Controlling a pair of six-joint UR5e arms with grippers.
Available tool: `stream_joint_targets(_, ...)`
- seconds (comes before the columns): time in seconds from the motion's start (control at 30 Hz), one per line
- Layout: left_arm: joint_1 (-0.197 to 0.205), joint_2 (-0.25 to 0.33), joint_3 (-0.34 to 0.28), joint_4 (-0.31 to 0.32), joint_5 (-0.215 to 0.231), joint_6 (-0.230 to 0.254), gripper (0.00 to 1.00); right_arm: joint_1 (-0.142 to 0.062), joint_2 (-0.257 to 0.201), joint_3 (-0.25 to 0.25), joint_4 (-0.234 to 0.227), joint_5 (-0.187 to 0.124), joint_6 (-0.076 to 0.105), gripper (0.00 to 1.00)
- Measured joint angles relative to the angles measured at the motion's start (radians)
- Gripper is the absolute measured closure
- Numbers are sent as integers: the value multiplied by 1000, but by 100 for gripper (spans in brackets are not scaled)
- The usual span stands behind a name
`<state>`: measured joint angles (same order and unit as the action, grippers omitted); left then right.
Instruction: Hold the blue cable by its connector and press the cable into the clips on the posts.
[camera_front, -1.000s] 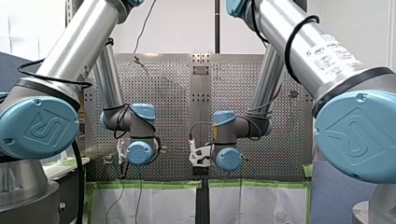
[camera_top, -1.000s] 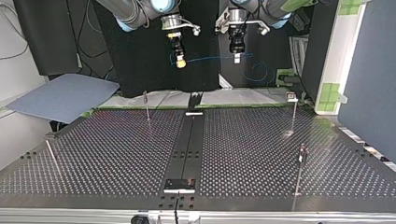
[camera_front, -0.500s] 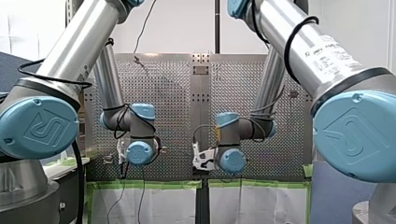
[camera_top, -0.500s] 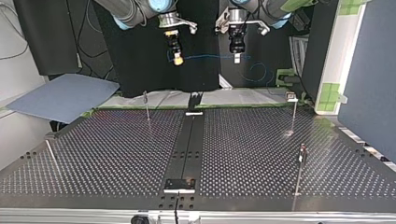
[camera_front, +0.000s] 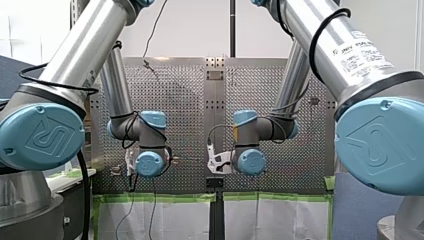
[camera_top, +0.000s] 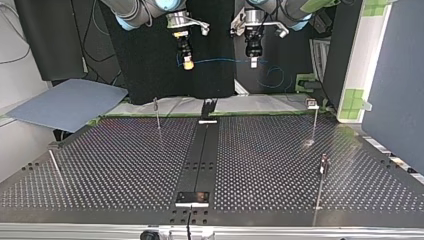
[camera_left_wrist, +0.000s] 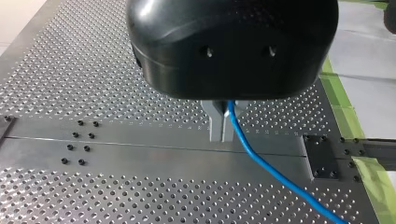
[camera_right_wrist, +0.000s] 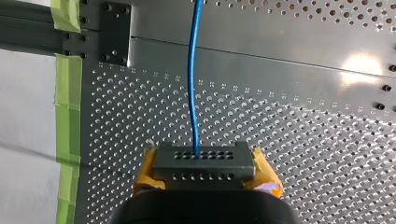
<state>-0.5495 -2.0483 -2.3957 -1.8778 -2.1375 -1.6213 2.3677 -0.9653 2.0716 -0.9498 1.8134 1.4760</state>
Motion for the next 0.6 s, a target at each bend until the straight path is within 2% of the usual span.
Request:
stream_joint_targets(0.17, -10, -10, 10, 10, -10, 10, 100, 0, -1, 1, 1, 0, 1, 100)
stream_joint_targets(0.3, -37, -29, 41, 5, -35, 25, 100, 6, -22, -3, 8, -2, 14, 100)
stream_joint_targets(0.4, -46, -16, 67, -16, -48, 15, 100, 11, -47, -6, 9, -7, 22, 100)
stream_joint_targets(0.6, -37, 32, 86, -68, -70, -31, 100, 4, -97, -26, 29, -48, 63, 100)
